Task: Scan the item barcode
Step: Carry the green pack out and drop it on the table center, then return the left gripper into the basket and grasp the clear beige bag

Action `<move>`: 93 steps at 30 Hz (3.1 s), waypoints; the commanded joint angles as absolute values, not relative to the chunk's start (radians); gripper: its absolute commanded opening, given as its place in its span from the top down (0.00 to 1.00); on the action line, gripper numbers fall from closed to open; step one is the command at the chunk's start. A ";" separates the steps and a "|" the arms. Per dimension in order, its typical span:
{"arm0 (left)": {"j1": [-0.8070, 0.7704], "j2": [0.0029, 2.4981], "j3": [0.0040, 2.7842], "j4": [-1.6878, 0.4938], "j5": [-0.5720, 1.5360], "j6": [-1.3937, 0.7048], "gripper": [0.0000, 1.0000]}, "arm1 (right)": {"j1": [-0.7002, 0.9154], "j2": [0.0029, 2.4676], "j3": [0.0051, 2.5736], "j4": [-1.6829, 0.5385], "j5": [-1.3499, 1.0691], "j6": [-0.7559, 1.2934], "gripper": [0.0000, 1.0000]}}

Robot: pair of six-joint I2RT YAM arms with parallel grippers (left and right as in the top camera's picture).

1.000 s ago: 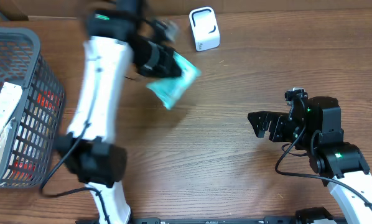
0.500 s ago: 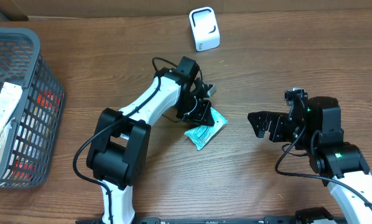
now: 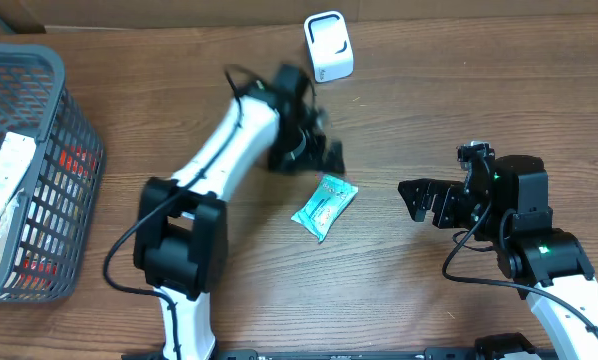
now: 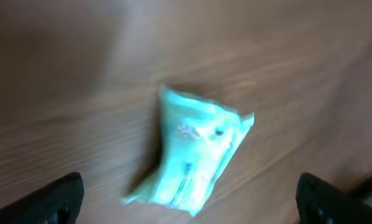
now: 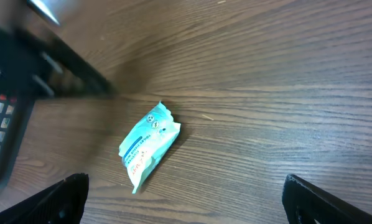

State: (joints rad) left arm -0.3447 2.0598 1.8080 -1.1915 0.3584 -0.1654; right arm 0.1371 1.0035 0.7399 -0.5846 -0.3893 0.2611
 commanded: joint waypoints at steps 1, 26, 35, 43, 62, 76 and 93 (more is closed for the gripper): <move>-0.253 2.046 2.122 -1.313 0.165 -0.153 0.00 | 0.130 1.002 0.765 -0.582 -0.395 0.257 0.00; 0.649 1.924 2.605 -1.690 -0.005 -0.192 0.00 | 0.130 1.002 0.765 -0.524 -0.395 0.257 0.00; 0.817 1.825 2.179 -1.522 -0.078 -0.260 0.00 | 0.130 1.002 0.765 -0.529 -0.395 0.257 0.00; 0.871 1.827 1.974 -1.332 -0.089 -0.158 0.01 | 0.130 1.002 0.765 -0.529 -0.395 0.257 0.00; 0.862 1.827 1.465 -0.908 -0.111 0.215 0.00 | 0.130 1.002 0.765 -0.529 -0.395 0.257 0.00; 0.861 1.828 1.415 -0.789 -0.052 0.352 0.00 | 0.130 1.002 0.765 -0.529 -0.395 0.257 0.00; 0.842 1.898 1.420 -0.776 -0.110 0.449 0.02 | 0.130 1.002 0.765 -0.529 -0.395 0.257 0.00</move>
State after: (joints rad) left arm 0.8482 1.8881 1.4254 -0.7830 -0.0692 0.4145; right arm 0.1371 1.0035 0.7406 -0.5343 -0.3889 0.2611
